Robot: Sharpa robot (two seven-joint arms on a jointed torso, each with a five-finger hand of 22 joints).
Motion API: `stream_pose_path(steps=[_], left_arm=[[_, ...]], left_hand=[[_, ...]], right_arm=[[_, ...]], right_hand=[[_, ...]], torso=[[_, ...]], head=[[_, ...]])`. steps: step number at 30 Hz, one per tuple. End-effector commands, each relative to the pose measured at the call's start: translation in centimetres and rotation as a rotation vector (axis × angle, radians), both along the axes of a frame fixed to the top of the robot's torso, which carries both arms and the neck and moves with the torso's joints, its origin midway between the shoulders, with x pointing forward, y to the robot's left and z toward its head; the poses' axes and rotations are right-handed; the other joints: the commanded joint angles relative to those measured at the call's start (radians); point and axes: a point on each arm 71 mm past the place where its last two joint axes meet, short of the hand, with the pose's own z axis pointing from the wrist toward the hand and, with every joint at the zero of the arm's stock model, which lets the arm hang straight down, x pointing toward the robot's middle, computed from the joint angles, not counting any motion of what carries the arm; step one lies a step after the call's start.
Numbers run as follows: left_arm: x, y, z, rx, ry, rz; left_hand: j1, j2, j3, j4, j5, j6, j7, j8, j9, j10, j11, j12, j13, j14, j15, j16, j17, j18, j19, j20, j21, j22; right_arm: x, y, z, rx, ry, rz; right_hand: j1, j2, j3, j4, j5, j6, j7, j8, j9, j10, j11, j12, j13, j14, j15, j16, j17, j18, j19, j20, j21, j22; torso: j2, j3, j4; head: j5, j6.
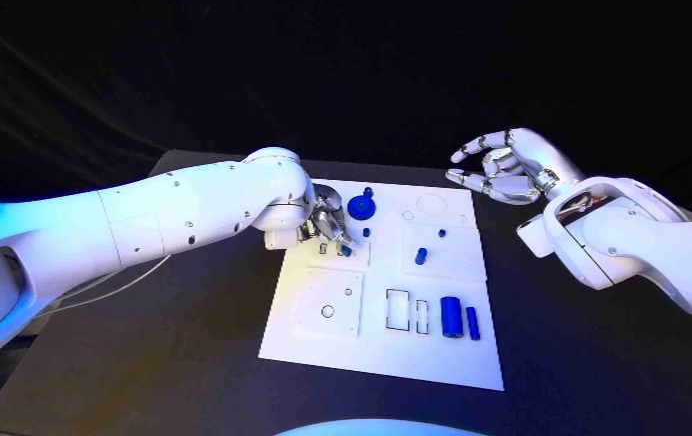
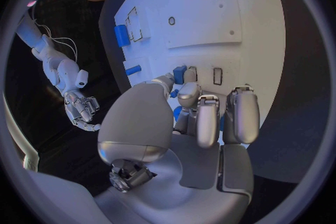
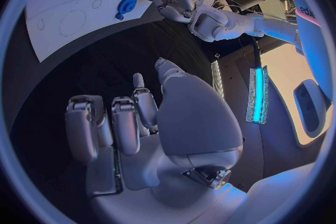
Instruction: Assemble the parts on the task board
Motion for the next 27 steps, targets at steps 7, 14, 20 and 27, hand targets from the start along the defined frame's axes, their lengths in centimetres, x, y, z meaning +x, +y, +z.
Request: stream_pose_path(steps=[7, 14, 20, 27], left_arm=[[-0.2, -0.1, 0.0, -0.035, 0.016, 0.009], [-0.4, 0.5, 0.2, -0.066, 0.012, 0.038], [-0.7, 1.0, 0.6, -0.087, -0.011, 0.059], [-0.8, 1.1, 1.0, -0.073, -0.069, 0.048]], left_hand=[[0.034, -0.061, 0.27, -0.046, 0.0, -0.008, -0.007, 0.005, 0.044, 0.002, -0.009, -0.013, -0.004, 0.091, -0.008, 0.004, 0.223, -0.013, 0.005, -0.005, 0.003, 0.019], [-0.007, -0.102, 0.425, -0.109, -0.003, -0.019, -0.002, 0.025, 0.08, 0.009, -0.005, -0.018, -0.006, 0.091, -0.002, 0.003, 0.222, -0.013, 0.006, -0.005, 0.004, 0.022], [-0.021, -0.112, 0.459, -0.134, -0.003, -0.019, -0.002, 0.031, 0.09, 0.014, -0.006, -0.015, -0.002, 0.091, -0.003, 0.004, 0.224, -0.013, 0.007, -0.005, 0.005, 0.024], [-0.034, -0.123, 0.48, -0.152, -0.003, -0.013, -0.004, 0.035, 0.097, 0.028, -0.008, -0.004, 0.012, 0.092, -0.004, 0.005, 0.226, -0.014, 0.009, -0.005, 0.007, 0.029]], right_arm=[[-0.1, 0.2, -0.1, -0.013, -0.006, 0.016], [-0.1, 0.1, -0.1, -0.012, -0.004, 0.013], [0.0, 0.0, -0.1, -0.01, -0.003, 0.01], [0.0, -0.1, -0.1, -0.009, -0.002, 0.008]], right_hand=[[-0.01, 0.0, 0.006, 0.001, 0.005, -0.001, -0.005, 0.005, 0.002, -0.001, -0.006, 0.002, 0.016, 0.081, -0.006, -0.005, 0.162, 0.019, 0.037, -0.005, -0.005, 0.197], [-0.01, 0.0, 0.006, 0.001, 0.005, -0.001, -0.005, 0.005, 0.002, -0.001, -0.006, 0.002, 0.016, 0.081, -0.006, -0.005, 0.162, 0.019, 0.037, -0.005, -0.005, 0.197], [-0.01, 0.0, 0.006, 0.001, 0.005, -0.001, -0.005, 0.005, 0.002, -0.001, -0.006, 0.002, 0.016, 0.081, -0.006, -0.005, 0.162, 0.019, 0.037, -0.005, -0.005, 0.197], [-0.01, 0.0, 0.006, 0.001, 0.008, 0.0, -0.005, 0.006, 0.002, -0.001, -0.006, 0.002, 0.016, 0.081, -0.006, -0.006, 0.161, 0.02, 0.036, -0.006, -0.006, 0.196]], torso=[[0.001, -0.0005, -0.001], [0.002, -0.0001, 0.0004], [0.0, 0.0006, 0.003], [0.001, 0.0005, 0.0016]], head=[[-0.002, 0.003], [-0.005, 0.003], [-0.007, 0.002], [-0.006, 0.004]])
